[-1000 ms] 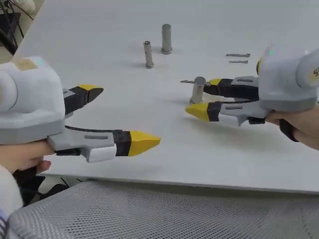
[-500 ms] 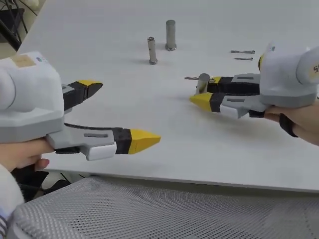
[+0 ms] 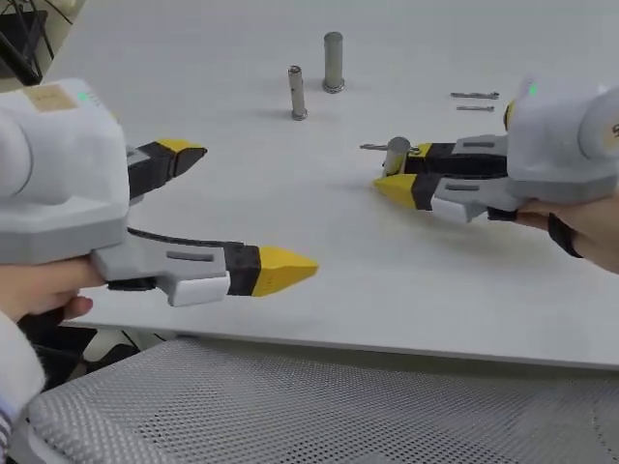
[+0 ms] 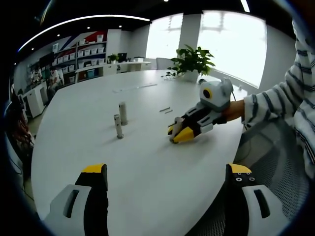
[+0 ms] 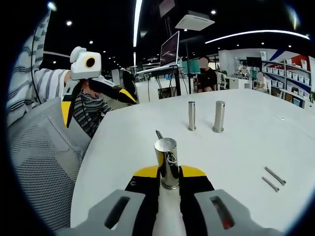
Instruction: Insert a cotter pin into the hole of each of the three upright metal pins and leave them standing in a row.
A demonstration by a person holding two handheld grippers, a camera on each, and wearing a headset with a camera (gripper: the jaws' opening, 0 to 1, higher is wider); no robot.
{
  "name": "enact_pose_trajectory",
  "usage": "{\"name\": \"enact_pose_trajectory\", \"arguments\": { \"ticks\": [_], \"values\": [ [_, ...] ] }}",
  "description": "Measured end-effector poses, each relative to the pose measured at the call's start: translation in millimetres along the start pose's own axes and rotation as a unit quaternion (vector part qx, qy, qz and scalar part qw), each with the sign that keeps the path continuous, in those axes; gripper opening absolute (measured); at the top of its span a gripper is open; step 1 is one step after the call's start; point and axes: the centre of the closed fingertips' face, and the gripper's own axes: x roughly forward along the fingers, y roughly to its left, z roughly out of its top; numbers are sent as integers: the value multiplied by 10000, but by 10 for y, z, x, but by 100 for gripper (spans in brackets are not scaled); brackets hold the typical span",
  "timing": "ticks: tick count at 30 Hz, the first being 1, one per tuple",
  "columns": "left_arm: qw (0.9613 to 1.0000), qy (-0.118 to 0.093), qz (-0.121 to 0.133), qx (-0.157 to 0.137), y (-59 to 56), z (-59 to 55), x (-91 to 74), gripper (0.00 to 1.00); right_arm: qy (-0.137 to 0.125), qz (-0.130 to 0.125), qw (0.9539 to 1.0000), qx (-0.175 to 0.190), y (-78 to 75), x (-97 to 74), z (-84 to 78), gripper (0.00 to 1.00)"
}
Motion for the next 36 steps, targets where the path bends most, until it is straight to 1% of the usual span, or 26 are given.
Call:
{"name": "enact_pose_trajectory", "arguments": {
  "ticks": [4, 5, 6, 10, 15, 19, 21, 22, 24, 26, 29, 32, 36],
  "values": [
    [10000, -10, 17, -15, 3, 0, 3, 99, 36, 34, 10000, -73, 5, -3, 2, 9],
    [10000, -10, 33, -18, 9, -5, 3, 99, 60, 97, 9999, 28, 10, -6, -3, 9],
    [10000, 17, 89, -37, 30, -34, 7, 99, 58, 137, 9999, 85, -3, -5, -5, 9],
    [9999, 68, 78, -138, 14, -104, 15, 99, 77, 102, 9999, -22, -19, 1, 5, 8],
    [9997, 100, 97, -212, 6, -136, 24, 99, 199, 88, 9995, -223, -55, 38, 5, 8],
    [9997, 83, 86, -213, 6, -124, 19, 99, 279, 86, 9989, -375, -84, 85, 27, 8],
    [9997, 83, 94, -195, 11, -118, 17, 99, 281, 78, 9988, -381, -102, 106, 37, 8],
    [9997, 86, 105, -185, 16, -116, 13, 99, 276, 57, 9989, -387, -156, 125, 42, 8],
    [9997, 68, 112, -189, 23, -107, 8, 99, 249, 6, 9990, -360, -181, 152, 72, 8],
    [9997, 63, 98, -194, 23, -103, 2, 99, 218, -18, 9993, -314, -182, 180, 109, 8],
    [9998, 95, 85, -170, 27, -109, -8, 99, 179, -35, 9992, -342, -173, 228, 145, 8],
    [9997, 67, 129, -198, 65, -99, -27, 99, 154, -81, 9992, -354, -200, 297, 171, 8],
    [9996, 39, 148, -245, 92, -107, -37, 99, 194, -60, 9986, -496, -203, 372, 194, 8]
  ]
}}
